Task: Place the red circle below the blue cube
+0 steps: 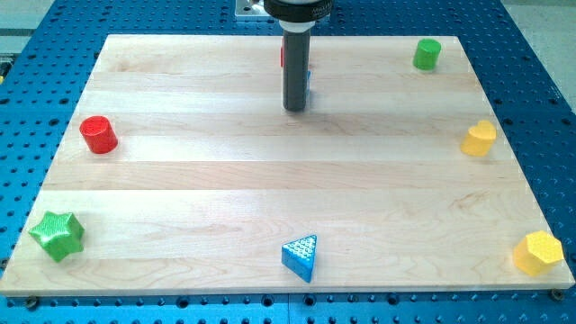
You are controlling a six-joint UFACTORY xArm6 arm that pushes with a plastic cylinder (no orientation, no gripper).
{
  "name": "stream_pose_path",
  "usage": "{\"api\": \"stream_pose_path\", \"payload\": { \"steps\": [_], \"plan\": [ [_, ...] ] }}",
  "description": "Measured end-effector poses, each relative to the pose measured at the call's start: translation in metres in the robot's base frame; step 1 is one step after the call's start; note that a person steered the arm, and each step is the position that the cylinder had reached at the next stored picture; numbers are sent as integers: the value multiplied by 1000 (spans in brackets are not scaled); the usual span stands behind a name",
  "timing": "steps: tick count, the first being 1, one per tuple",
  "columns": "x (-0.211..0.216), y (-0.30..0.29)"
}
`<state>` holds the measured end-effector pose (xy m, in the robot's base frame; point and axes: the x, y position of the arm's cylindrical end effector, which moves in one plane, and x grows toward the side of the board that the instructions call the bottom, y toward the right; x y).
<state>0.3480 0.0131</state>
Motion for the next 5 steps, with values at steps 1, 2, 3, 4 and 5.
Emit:
{"api": "stream_pose_path", "payload": {
  "steps": [1, 2, 3, 4, 5],
  "plan": [
    [-7, 0],
    [-1, -33],
    [0, -118],
    [-10, -178],
    [-27, -236]
  ]
}}
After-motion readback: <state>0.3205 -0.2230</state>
